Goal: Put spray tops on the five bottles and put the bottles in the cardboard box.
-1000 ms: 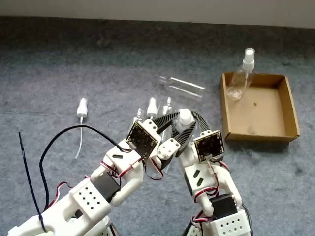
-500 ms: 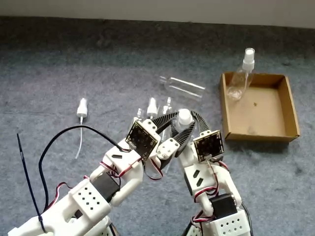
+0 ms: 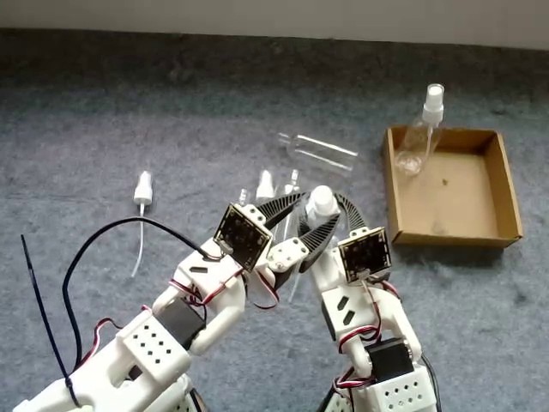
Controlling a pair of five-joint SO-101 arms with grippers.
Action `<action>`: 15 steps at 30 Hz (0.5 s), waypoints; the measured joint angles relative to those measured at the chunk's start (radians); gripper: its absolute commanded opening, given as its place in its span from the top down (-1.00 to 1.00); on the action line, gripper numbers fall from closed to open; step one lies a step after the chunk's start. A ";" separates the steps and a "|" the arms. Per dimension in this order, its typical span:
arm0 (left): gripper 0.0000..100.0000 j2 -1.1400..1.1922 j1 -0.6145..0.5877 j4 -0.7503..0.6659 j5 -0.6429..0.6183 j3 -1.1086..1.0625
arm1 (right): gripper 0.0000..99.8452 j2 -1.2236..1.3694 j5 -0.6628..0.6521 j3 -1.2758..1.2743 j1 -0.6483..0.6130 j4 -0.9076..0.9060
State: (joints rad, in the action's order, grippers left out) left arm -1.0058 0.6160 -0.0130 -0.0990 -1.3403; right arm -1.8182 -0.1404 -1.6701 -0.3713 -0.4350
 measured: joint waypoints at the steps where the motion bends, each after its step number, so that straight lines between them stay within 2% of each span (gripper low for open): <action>1: 0.71 0.000 -0.002 0.011 0.000 0.000 | 0.79 0.002 0.000 0.000 0.000 0.000; 7: 0.71 -0.146 -0.002 0.137 0.000 -0.002 | 0.79 0.000 0.000 0.000 0.000 0.002; 12: 0.71 -0.356 -0.003 0.358 0.008 -0.003 | 0.79 0.000 0.000 0.000 0.006 0.002; 15: 0.71 -0.479 -0.046 0.502 0.008 -0.003 | 0.79 0.000 0.000 0.000 0.005 -0.006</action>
State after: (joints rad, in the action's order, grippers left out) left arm -1.4845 0.5700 0.4887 -0.0913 -1.3433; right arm -1.8182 -0.1404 -1.6701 -0.3667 -0.4411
